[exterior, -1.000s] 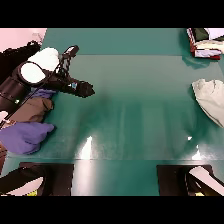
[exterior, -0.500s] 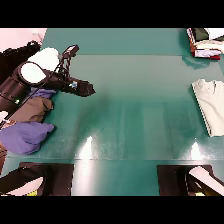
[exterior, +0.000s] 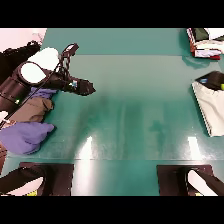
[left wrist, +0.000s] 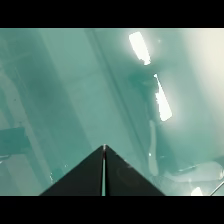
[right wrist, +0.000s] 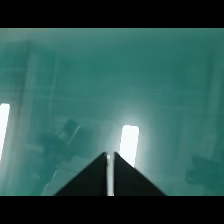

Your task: Fold the shirts.

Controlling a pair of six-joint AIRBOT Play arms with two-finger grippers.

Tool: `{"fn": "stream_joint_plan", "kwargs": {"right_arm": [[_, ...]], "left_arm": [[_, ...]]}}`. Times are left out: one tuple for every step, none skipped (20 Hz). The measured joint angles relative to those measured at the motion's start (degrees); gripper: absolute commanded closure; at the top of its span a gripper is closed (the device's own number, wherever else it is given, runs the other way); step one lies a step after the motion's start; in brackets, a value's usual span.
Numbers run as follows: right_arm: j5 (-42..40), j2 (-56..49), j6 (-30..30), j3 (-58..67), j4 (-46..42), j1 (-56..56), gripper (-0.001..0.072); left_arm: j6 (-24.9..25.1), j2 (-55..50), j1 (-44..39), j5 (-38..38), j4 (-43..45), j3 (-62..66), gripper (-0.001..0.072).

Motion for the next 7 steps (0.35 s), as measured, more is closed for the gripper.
{"fn": "stream_joint_plan", "kwargs": {"right_arm": [[-0.46,0.22,0.00,0.04,0.13,2.80,0.0697],[-0.87,0.42,0.00,0.04,0.17,5.27,0.0697],[-1.29,0.52,0.00,0.04,0.42,7.52,0.0698],[-1.62,0.63,-0.02,0.04,0.44,9.14,0.0697],[-1.97,0.70,0.00,0.04,0.46,10.43,0.0697],[-2.03,0.72,-0.02,0.04,0.50,11.41,0.0697],[-2.08,0.79,-0.02,0.04,0.55,12.02,0.0697]], "left_arm": [[0.00,0.00,0.00,0.04,-0.02,0.00,0.0683],[-0.02,0.00,0.00,0.07,-0.04,0.00,0.0683],[-0.02,0.00,0.00,0.09,-0.04,0.00,0.0683],[-0.02,0.00,0.00,0.09,-0.04,0.00,0.0683],[0.00,0.00,0.00,0.09,-0.07,0.00,0.0683],[-0.02,0.00,0.00,0.09,-0.09,0.00,0.0683],[-0.02,0.00,0.00,0.11,-0.07,0.00,0.0683]]}}
